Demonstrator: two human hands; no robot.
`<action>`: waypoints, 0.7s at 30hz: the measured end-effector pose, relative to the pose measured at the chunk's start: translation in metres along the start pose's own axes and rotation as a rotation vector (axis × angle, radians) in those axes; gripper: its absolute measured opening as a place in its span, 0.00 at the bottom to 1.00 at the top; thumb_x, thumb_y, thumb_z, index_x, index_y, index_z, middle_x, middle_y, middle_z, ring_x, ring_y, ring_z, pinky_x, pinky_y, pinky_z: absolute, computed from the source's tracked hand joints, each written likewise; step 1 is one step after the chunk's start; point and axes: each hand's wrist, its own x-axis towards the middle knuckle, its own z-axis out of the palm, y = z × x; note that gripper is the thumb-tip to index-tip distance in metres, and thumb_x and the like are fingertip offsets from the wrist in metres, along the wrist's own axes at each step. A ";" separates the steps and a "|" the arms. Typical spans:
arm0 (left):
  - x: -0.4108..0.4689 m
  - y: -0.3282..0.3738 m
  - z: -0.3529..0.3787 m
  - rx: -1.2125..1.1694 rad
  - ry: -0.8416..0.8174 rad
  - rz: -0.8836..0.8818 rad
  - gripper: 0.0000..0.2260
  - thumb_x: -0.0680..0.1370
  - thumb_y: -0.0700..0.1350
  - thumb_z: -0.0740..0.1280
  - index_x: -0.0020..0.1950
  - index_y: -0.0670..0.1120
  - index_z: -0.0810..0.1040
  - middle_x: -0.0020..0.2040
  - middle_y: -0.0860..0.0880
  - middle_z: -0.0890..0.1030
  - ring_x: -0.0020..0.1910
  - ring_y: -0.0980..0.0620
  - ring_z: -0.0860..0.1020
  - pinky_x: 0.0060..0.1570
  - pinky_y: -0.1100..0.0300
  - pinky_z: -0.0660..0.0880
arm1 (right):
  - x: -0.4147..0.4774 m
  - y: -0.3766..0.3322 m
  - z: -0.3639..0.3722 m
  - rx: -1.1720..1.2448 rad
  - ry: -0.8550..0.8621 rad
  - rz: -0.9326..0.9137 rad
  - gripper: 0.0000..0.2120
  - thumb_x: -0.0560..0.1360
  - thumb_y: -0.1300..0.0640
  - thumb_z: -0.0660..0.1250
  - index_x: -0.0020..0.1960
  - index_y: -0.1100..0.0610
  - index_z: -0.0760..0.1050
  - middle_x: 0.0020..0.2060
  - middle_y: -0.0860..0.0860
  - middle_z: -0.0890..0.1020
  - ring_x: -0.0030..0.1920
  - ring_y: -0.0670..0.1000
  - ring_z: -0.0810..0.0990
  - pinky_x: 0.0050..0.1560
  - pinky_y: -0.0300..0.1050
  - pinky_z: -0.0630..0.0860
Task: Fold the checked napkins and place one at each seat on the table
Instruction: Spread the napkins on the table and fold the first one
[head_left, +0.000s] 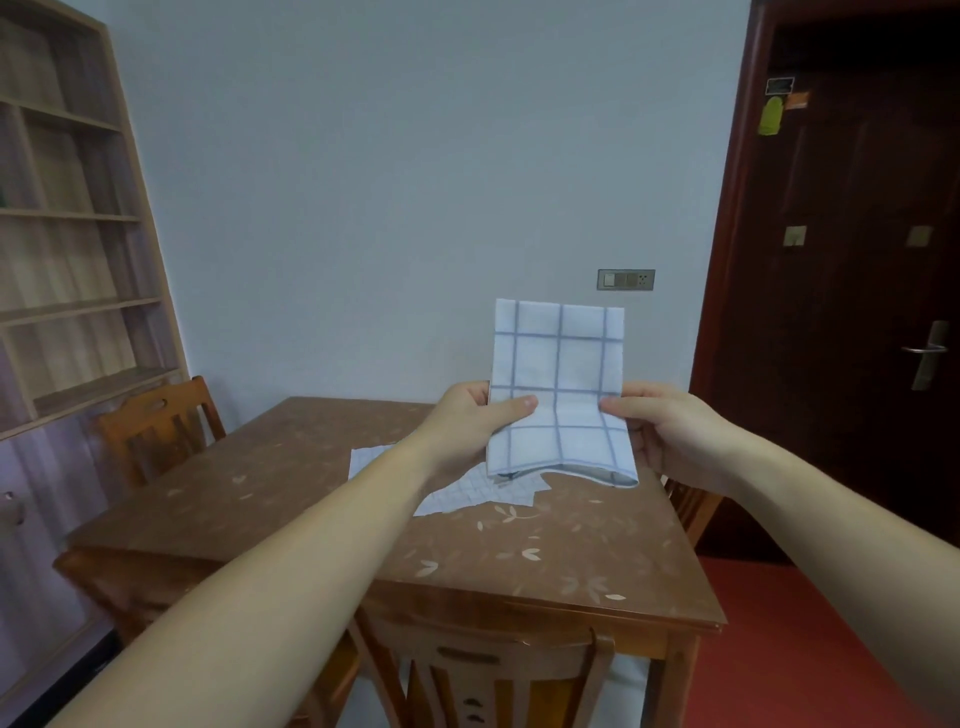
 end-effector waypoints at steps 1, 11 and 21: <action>0.000 0.000 -0.001 -0.050 0.003 -0.002 0.05 0.79 0.37 0.66 0.48 0.42 0.82 0.43 0.47 0.86 0.41 0.49 0.84 0.41 0.58 0.80 | 0.000 0.000 0.000 0.049 0.002 0.006 0.15 0.81 0.64 0.58 0.43 0.58 0.83 0.36 0.58 0.82 0.35 0.55 0.81 0.32 0.42 0.78; 0.000 0.002 -0.007 -0.240 -0.028 -0.066 0.19 0.78 0.31 0.56 0.36 0.48 0.80 0.35 0.46 0.76 0.31 0.50 0.74 0.31 0.61 0.71 | 0.001 -0.004 -0.004 0.112 -0.062 0.002 0.17 0.78 0.68 0.55 0.42 0.58 0.81 0.38 0.56 0.79 0.37 0.53 0.79 0.35 0.46 0.79; 0.000 0.000 0.006 0.052 0.145 -0.216 0.17 0.81 0.59 0.59 0.46 0.48 0.79 0.38 0.50 0.81 0.33 0.50 0.80 0.31 0.58 0.76 | -0.010 -0.006 0.003 -0.478 0.126 -0.165 0.14 0.80 0.59 0.60 0.46 0.56 0.85 0.45 0.52 0.84 0.37 0.48 0.77 0.34 0.32 0.75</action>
